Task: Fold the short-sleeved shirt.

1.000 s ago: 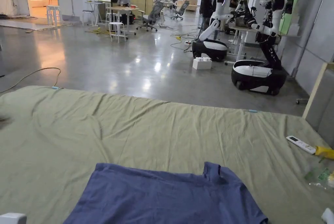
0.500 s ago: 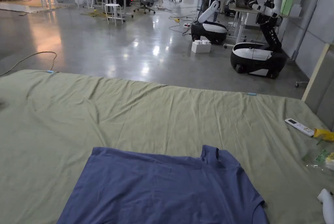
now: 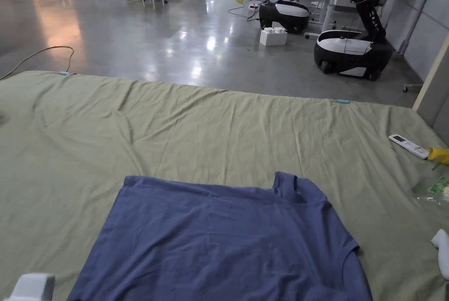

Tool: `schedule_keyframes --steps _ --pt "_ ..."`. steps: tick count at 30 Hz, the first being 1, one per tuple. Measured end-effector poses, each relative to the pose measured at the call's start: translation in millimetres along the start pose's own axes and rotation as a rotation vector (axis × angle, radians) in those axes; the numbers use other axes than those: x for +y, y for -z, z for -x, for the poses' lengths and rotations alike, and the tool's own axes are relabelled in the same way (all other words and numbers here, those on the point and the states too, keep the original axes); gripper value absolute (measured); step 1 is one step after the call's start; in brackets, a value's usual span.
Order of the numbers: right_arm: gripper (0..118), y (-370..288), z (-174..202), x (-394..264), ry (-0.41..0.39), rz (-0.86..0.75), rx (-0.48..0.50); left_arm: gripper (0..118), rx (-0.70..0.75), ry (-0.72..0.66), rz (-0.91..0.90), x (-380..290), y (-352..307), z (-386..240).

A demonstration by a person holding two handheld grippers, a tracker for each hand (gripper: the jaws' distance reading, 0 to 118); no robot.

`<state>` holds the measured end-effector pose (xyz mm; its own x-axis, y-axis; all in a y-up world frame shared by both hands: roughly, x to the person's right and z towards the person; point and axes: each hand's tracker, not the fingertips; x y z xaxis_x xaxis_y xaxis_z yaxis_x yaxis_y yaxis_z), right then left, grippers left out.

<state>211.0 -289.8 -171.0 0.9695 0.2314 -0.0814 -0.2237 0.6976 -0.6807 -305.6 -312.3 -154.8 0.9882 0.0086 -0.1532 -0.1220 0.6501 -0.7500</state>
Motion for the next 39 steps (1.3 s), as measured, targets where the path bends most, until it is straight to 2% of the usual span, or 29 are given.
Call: schedule_keyframes --steps 3,5,8,10,12,13,14,15,16,18,21,30,35,39 --pt "86 -9.2 10.8 30.3 0.085 -0.209 0.017 60 -0.007 0.017 -0.182 30.8 -12.8 -18.4" --pt "83 -10.7 22.0 49.1 0.14 -0.311 0.012 58 0.0 0.017 -0.285 48.9 -19.8 -31.7" --pt "46 -17.9 39.1 69.4 0.171 -0.499 -0.011 53 0.028 0.003 -0.464 66.3 -37.3 -51.7" --pt "28 -25.1 49.3 80.4 0.171 -0.585 -0.048 39 0.031 0.016 -0.565 74.2 -48.6 -62.5" --pt "12 -35.6 56.6 91.6 0.136 -0.708 -0.046 14 0.071 0.033 -0.639 78.7 -59.9 -73.4" --pt "8 -37.2 59.3 93.5 0.167 -0.719 -0.016 13 0.078 0.037 -0.675 80.2 -63.5 -76.6" --pt "4 -40.3 62.9 96.4 0.154 -0.729 -0.036 9 0.079 0.033 -0.707 80.8 -67.7 -80.0" --pt "4 -45.5 65.3 100.3 0.11 -0.778 -0.064 4 0.079 0.022 -0.728 81.6 -72.0 -82.1" --pt "4 -43.7 66.1 100.3 0.137 -0.753 -0.032 4 0.069 0.014 -0.752 82.5 -77.1 -83.3" --pt "3 -46.7 67.2 104.1 0.126 -0.769 -0.034 4 0.073 -0.009 -0.806 81.3 -83.2 -84.3" --pt "2 -45.1 65.1 105.8 0.124 -0.758 -0.036 2 0.071 0.016 -0.771 85.4 -84.3 -81.7" --pt "2 -33.3 53.9 96.3 0.128 -0.695 -0.035 2 0.013 -0.031 -0.451 52.6 -69.6 -29.8" --pt "2 -20.6 54.4 90.9 0.112 -0.639 -0.017 2 -0.002 -0.047 -0.173 11.9 -57.1 13.6" --pt "2 -10.8 58.2 85.4 0.118 -0.592 0.008 3 -0.039 -0.12 0.047 -17.2 -42.7 38.8"
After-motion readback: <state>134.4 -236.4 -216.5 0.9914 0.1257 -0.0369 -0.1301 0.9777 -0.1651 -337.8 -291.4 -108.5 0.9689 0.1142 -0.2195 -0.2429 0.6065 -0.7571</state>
